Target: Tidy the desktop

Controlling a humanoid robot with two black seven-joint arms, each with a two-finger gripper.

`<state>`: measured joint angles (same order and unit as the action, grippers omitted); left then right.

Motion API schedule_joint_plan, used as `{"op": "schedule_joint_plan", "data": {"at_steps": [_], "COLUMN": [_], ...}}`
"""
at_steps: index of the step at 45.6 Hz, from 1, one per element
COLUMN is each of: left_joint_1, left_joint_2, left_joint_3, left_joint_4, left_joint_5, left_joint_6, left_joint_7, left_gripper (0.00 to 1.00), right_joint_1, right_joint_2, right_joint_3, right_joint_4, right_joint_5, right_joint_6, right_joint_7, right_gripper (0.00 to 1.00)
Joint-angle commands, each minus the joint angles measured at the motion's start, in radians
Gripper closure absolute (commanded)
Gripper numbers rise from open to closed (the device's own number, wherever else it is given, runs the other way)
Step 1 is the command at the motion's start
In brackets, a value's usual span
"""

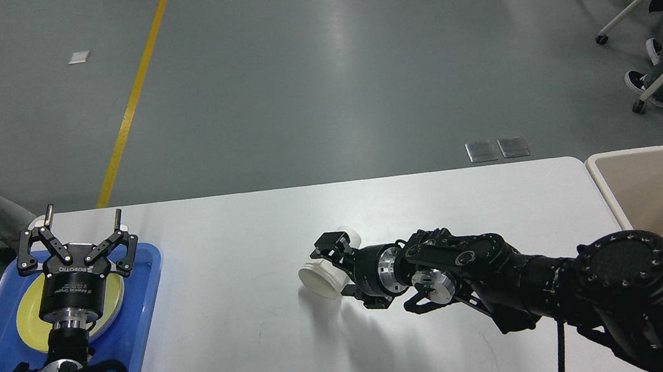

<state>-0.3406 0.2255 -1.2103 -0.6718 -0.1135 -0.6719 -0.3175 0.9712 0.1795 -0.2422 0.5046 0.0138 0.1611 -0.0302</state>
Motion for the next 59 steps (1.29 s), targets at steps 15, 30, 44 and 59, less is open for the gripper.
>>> {"op": "schedule_joint_plan", "data": {"at_steps": [15,30,44,59], "left_joint_1": [0.000,0.000,0.000,0.000], "left_joint_2": [0.000,0.000,0.000,0.000], "left_joint_3": [0.000,0.000,0.000,0.000], "left_joint_4": [0.000,0.000,0.000,0.000], "left_joint_5": [0.000,0.000,0.000,0.000], "left_joint_6": [0.000,0.000,0.000,0.000], "left_joint_7": [0.000,0.000,0.000,0.000], "left_gripper": [0.04,0.04,0.04,0.04], "right_joint_1": [-0.008,-0.015,-0.015,-0.015], "right_joint_2": [0.000,0.000,0.000,0.000], "right_joint_3": [0.000,0.000,0.000,0.000], "right_joint_4": [0.026,0.029,0.046,0.064], "right_joint_5": [0.003,0.003,0.003,0.003], "right_joint_6": [-0.035,-0.037,-0.046,-0.035], "right_joint_7": [-0.001,-0.001,-0.004,-0.017], "right_gripper": [0.12,0.28,0.81,1.00]}}
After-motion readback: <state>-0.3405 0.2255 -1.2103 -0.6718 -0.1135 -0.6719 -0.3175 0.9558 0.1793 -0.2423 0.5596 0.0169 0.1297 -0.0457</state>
